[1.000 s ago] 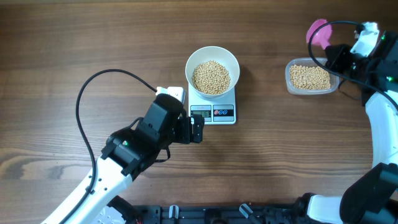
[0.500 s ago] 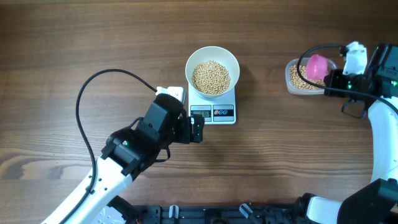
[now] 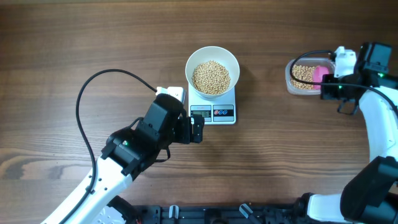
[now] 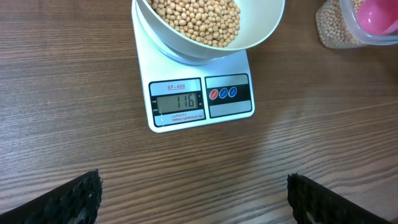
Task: Scoop item into bowl and weigh 150g on scale
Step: 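Move the empty scoop back to the soybean tub with the right gripper, then dip the scoop into the tub soybeans with the right gripper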
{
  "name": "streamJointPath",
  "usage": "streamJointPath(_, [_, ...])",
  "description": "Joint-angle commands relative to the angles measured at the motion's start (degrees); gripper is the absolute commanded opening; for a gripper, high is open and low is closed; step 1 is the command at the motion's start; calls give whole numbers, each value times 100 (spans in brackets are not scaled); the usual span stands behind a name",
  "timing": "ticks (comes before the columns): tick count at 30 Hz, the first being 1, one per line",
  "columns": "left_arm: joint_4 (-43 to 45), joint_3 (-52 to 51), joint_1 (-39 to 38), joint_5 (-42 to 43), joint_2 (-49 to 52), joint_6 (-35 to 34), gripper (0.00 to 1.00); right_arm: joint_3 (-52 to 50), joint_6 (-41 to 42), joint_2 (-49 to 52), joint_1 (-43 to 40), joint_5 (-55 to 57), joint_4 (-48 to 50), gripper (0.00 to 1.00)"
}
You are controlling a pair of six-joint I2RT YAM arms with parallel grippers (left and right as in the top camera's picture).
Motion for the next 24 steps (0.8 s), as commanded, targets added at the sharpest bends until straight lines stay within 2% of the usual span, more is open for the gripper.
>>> streamJointPath(1, [15,31,-26,28,28,-33,100,7,-48,284,236,-79,-94,4])
streamJointPath(12, [15,31,-26,31,28,-33,100,7,310,330,197,-1561,-247,4])
streamJointPath(15, [15,31,-26,28,28,-33,100,7,542,330,-70,-1694,-166,4])
streamJointPath(19, [15,31,-26,28,28,-33,100,7,542,374,-551,-2765,-166,4])
streamJointPath(24, [15,31,-26,28,28,-33,100,7,844,682,-905,-2968,-212,4])
